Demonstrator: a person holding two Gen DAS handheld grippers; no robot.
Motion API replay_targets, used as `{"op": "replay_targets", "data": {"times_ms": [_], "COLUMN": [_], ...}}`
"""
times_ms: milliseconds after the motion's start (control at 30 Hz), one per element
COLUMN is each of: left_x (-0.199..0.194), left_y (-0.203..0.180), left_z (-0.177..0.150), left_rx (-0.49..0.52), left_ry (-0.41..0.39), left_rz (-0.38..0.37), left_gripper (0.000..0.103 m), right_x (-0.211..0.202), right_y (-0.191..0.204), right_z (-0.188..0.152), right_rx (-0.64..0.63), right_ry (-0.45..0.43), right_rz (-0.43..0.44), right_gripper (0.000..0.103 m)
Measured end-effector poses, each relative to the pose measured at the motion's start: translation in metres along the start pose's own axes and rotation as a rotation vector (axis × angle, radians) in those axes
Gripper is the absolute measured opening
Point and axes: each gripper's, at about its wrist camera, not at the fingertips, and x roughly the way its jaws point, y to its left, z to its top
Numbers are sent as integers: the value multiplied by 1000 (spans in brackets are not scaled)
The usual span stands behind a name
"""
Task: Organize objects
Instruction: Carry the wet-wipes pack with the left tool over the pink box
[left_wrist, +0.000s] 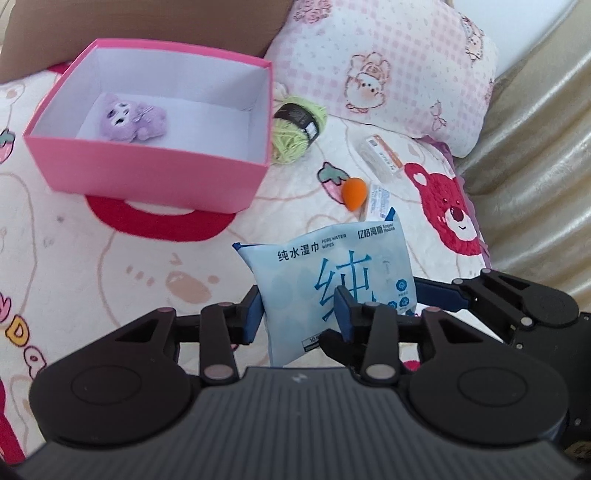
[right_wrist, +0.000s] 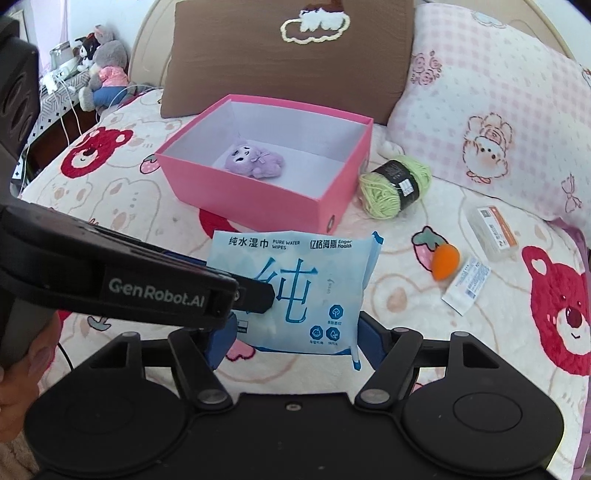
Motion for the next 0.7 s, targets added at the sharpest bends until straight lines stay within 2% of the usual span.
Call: {"op": "replay_targets", "data": {"times_ms": [233,467,700], "left_x": [-4,-20,-34], "left_y": [21,32,60], "left_z": [7,24,32], "left_rx": [20,86,46], "left_ry": [-4,-25,-48], "left_rz": [-9,43,26], "left_gripper": [39,40,40], "right_x": [6,14,21], "right_y": [21,37,52], "right_z": [13,34,54], "right_rx": [-31,-48,-62], "right_ry": [12,-12,-27], "right_rz": [-10,2,23], "right_gripper": [74,74,74]}}
